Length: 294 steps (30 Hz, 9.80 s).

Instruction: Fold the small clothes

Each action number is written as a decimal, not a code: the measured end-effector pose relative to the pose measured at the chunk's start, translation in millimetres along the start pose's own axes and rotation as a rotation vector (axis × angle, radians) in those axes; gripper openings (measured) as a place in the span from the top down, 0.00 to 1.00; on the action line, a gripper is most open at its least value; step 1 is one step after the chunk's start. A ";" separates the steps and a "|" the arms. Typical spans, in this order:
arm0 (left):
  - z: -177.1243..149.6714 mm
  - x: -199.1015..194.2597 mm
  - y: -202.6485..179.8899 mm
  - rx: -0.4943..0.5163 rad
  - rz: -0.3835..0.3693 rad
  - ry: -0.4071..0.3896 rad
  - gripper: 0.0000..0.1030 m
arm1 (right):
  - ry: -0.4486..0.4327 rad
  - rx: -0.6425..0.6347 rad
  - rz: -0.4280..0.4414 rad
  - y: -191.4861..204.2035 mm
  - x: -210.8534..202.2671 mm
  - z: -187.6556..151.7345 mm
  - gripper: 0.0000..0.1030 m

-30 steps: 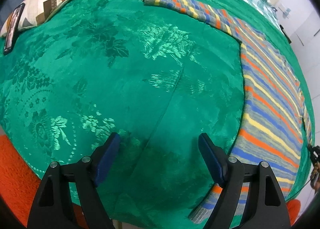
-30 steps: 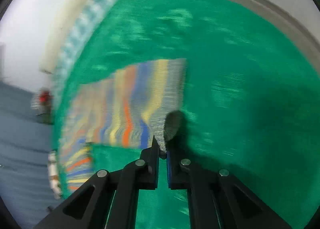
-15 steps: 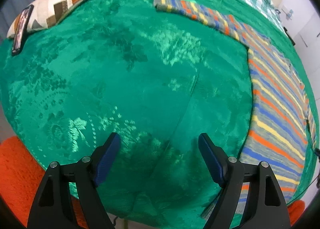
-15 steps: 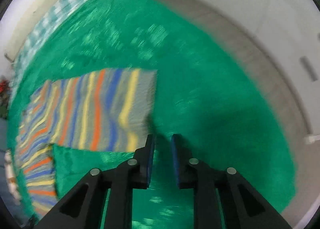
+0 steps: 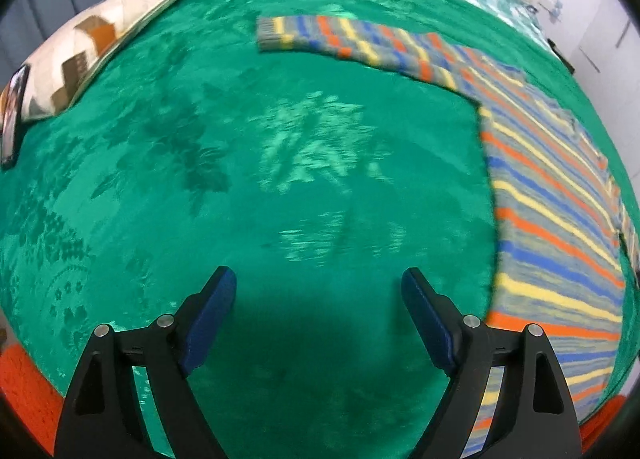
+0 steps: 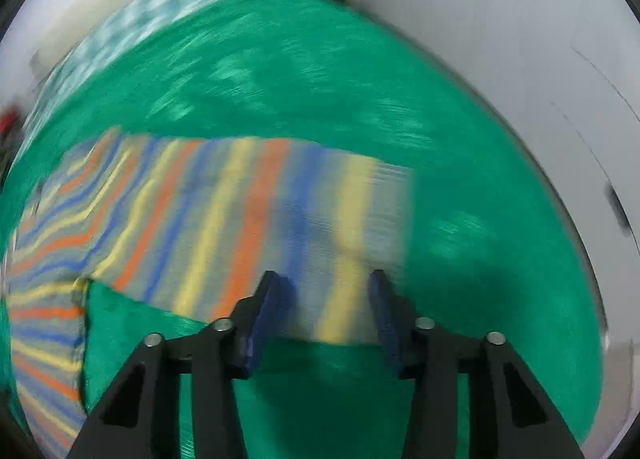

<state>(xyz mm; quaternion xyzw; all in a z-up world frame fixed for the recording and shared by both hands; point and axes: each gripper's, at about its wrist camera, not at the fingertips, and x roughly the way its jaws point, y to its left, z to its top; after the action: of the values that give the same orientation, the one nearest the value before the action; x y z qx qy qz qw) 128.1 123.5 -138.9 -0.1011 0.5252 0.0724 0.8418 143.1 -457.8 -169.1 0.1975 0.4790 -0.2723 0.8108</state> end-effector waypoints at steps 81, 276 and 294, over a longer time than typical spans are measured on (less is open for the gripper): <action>-42.7 14.4 5.1 0.158 0.042 -0.105 0.00 | -0.283 -0.134 0.037 64.2 -119.4 -155.0 0.17; -36.4 7.9 5.8 0.072 0.034 -0.097 0.01 | 0.063 -0.437 0.416 230.6 7.3 15.9 0.63; -39.2 -2.0 23.8 -0.010 -0.047 -0.098 0.01 | -0.163 -0.189 0.212 97.3 -92.6 -77.0 0.15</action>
<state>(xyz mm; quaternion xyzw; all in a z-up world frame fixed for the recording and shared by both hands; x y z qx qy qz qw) 87.7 136.9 -156.1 -0.1138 0.4804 0.0599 0.8676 116.6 -314.4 -117.1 0.1469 0.4114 -0.1539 0.8863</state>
